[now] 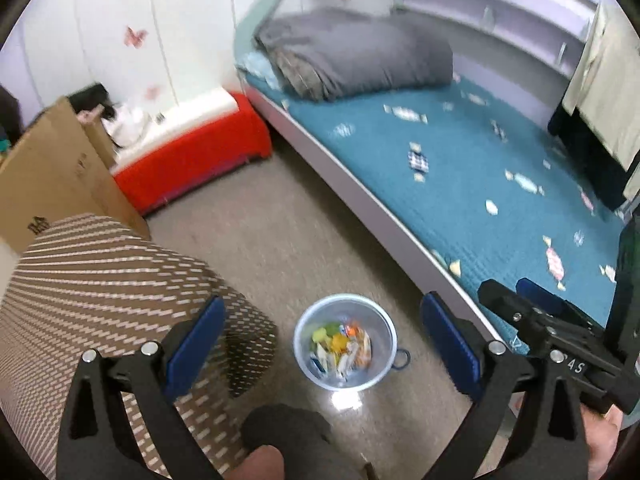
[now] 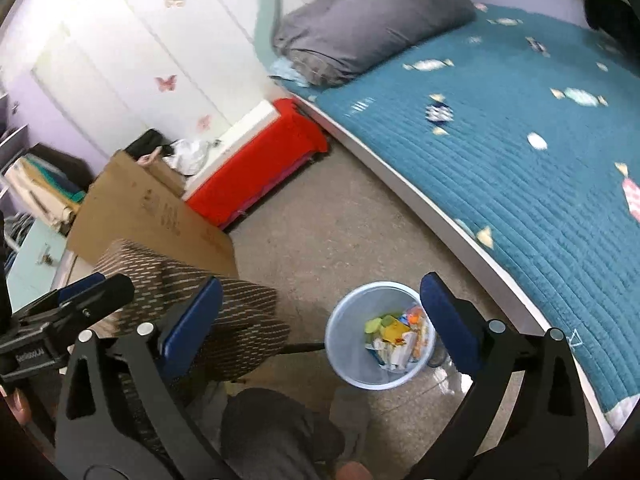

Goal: Collect trash

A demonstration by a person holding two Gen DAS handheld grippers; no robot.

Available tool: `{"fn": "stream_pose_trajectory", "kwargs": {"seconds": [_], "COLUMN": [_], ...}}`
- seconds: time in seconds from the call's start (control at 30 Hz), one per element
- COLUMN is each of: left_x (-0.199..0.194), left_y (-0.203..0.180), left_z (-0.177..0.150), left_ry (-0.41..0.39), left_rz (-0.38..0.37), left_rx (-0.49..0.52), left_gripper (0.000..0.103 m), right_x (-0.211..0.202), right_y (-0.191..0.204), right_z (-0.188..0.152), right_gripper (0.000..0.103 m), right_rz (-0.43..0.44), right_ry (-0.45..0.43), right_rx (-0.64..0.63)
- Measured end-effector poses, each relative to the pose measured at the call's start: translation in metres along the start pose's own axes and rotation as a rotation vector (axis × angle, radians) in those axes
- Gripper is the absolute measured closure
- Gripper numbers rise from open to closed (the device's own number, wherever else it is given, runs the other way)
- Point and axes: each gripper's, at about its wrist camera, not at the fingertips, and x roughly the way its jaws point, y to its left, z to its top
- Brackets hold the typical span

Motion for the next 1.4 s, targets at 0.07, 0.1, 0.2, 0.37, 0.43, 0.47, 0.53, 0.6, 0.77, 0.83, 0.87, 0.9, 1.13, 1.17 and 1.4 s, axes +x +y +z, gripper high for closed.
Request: {"fn": "stream_pose_trajectory", "kwargs": {"seconds": [0.07,0.1,0.2,0.37,0.43,0.47,0.53,0.6,0.77,0.83,0.87,0.9,1.13,1.17,1.4], "left_x": [-0.027,-0.039,-0.079,-0.143,-0.165,-0.180,-0.198,-0.215,-0.255,-0.267,-0.275,-0.280,-0.315,-0.321,-0.346], "left_y": [0.009,0.013,0.028,0.061,0.071,0.075,0.081,0.088,0.094,0.096,0.096,0.095,0.088,0.086,0.081], "left_z": [-0.007,-0.010,-0.022,-0.047,-0.058,-0.065,-0.074,-0.082,-0.101,-0.107,-0.111,-0.114,-0.136,-0.142,-0.161], "left_ry": [-0.056,-0.080,-0.170,-0.331,-0.395,-0.432,-0.471,-0.500,-0.542,-0.559,-0.568,-0.572,-0.618,-0.632,-0.675], "left_rz": [0.025,0.037,0.079,0.178,0.228,0.259,0.301,0.343,0.370,0.367,0.368,0.371,0.411,0.417,0.430], "left_rx": [-0.015,-0.021,-0.053,-0.151,-0.172,-0.181,-0.193,-0.209,-0.249,-0.264,-0.271,-0.273,-0.299,-0.307,-0.346], "left_gripper": [0.007,0.007,0.007,0.006,0.006,0.006,0.005,0.005,0.005,0.005,0.005,0.005,0.005,0.005,0.005], "right_x": [-0.013,-0.018,-0.037,-0.070,-0.081,-0.090,-0.105,-0.119,-0.154,-0.169,-0.174,-0.180,-0.215,-0.219,-0.244], "right_y": [0.022,0.033,0.069,0.129,0.144,0.156,0.175,0.190,0.225,0.237,0.242,0.247,0.265,0.267,0.271], "right_z": [0.000,-0.001,-0.004,-0.014,-0.017,-0.019,-0.024,-0.028,-0.038,-0.043,-0.045,-0.048,-0.067,-0.070,-0.085], "right_gripper": [0.006,0.006,0.006,0.006,0.006,0.006,0.006,0.006,0.006,0.006,0.006,0.006,0.006,0.006,0.006], "right_rz": [0.013,0.019,0.044,0.078,0.097,0.108,0.119,0.131,0.158,0.167,0.169,0.172,0.169,0.167,0.162], "right_ry": [-0.013,-0.018,-0.036,-0.074,-0.092,-0.108,-0.137,-0.163,-0.234,-0.269,-0.281,-0.295,-0.377,-0.386,-0.435], "right_rx": [-0.042,-0.060,-0.128,-0.245,-0.272,-0.295,-0.333,-0.364,-0.437,-0.471,-0.481,-0.493,-0.551,-0.559,-0.580]}}
